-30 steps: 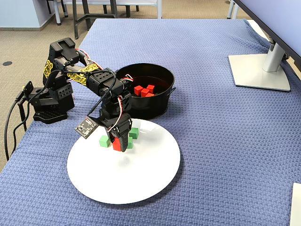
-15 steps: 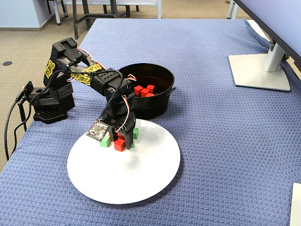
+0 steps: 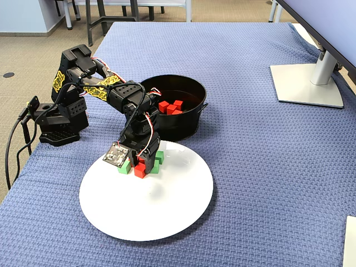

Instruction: Pick up the red cubes from the white plate and place them in the black recipient

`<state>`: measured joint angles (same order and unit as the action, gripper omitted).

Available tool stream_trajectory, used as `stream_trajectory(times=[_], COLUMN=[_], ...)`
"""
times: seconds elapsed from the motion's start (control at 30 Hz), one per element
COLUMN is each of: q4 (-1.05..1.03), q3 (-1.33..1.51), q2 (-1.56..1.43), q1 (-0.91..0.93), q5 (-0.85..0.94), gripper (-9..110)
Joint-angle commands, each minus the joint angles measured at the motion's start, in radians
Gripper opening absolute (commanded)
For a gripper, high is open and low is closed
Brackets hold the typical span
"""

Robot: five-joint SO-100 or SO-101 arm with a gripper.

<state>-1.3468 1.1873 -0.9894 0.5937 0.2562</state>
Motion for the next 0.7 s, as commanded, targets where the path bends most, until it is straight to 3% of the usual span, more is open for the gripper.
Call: stream_trajectory(times=[0.0,0.3,0.43,0.67], q4=[-0.014,-0.123,-0.169,-0.044], q3=[-0.002,-0.106,-0.140,-0.049], q2=[-0.146,-0.525,-0.629,-0.692], q1=[0.026,0.023,-0.087,-0.388], q5=[-0.018,-0.017,-0.034,-0.098], gripper=[0,0,0,0])
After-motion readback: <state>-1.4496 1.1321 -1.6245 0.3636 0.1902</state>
